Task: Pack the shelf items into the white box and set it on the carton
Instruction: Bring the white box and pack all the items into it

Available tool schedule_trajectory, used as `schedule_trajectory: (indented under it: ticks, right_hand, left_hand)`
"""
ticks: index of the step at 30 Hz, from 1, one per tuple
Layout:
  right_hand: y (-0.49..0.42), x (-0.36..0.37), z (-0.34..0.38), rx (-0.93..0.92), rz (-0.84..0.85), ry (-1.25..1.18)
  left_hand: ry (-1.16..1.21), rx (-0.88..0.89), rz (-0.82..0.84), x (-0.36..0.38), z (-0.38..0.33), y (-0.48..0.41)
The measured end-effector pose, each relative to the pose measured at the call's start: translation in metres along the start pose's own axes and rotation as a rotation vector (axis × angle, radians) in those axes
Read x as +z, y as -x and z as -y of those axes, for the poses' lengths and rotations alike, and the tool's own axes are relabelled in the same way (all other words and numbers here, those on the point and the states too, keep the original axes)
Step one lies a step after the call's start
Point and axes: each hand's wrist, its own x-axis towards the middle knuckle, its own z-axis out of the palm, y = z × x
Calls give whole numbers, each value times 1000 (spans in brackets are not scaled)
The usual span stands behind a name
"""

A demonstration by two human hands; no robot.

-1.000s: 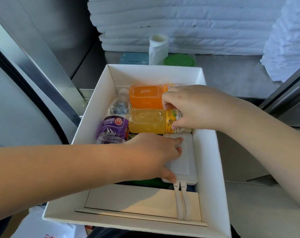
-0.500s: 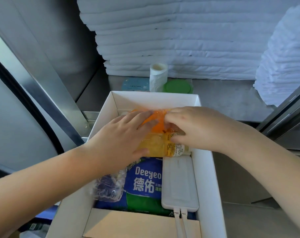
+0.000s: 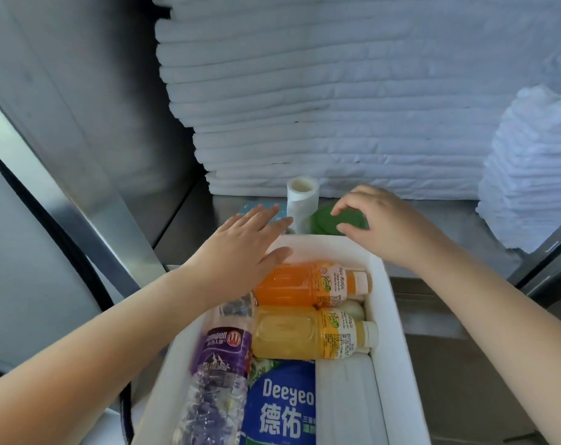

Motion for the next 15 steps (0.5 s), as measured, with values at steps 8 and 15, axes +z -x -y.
schedule_trajectory:
  ticks: [8,15]
  right_hand:
    - [-42,17,-11,223,256,-28]
    - [-57,26,-13,219,391,-47]
  left_hand:
    - [263,-141,-47,0,13,-53]
    - [145,-66,-186,-1,-3,-89]
